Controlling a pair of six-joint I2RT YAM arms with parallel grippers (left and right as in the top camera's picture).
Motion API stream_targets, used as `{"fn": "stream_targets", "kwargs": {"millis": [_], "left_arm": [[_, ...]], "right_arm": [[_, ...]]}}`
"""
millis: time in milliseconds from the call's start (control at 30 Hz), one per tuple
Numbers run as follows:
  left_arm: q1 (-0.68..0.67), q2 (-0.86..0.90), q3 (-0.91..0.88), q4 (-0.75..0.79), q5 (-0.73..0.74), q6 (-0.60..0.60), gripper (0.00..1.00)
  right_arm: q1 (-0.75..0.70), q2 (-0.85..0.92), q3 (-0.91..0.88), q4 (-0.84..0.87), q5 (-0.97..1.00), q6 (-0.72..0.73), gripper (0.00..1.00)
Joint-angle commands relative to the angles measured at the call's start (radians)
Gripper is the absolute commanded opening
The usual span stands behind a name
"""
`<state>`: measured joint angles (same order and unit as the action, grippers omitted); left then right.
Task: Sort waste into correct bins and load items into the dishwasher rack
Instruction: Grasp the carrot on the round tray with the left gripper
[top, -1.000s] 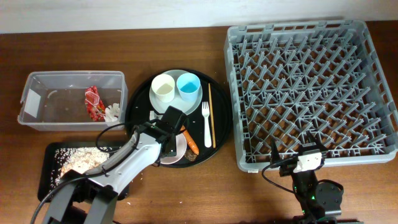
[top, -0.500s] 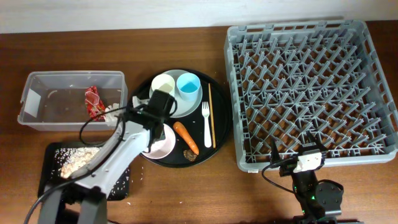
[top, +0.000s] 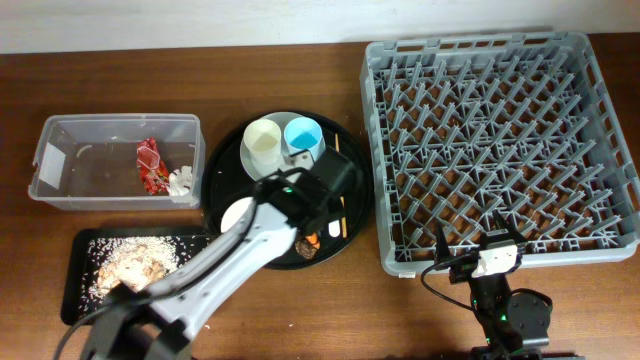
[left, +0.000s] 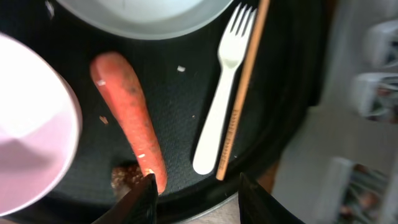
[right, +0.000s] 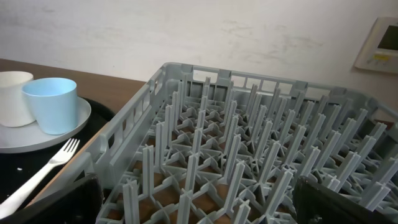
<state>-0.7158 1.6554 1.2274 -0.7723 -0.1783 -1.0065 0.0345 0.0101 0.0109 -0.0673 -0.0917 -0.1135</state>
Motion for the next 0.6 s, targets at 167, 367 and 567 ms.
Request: {"fn": "stream_targets", "kwargs": {"millis": [167, 367, 567], "left_arm": [[0.007, 0.234, 0.011, 0.047, -0.126, -0.156, 0.46], [0.032, 0.234, 0.011, 0.029, -0.126, -0.153, 0.46], [0.032, 0.242, -0.006, 0.02, -0.138, -0.152, 0.53]], "right_arm": [[0.004, -0.006, -0.005, -0.004, -0.002, -0.006, 0.99], [0.004, -0.006, -0.005, -0.004, -0.002, -0.006, 0.99], [0.004, -0.006, -0.005, -0.004, -0.002, -0.006, 0.99]]}}
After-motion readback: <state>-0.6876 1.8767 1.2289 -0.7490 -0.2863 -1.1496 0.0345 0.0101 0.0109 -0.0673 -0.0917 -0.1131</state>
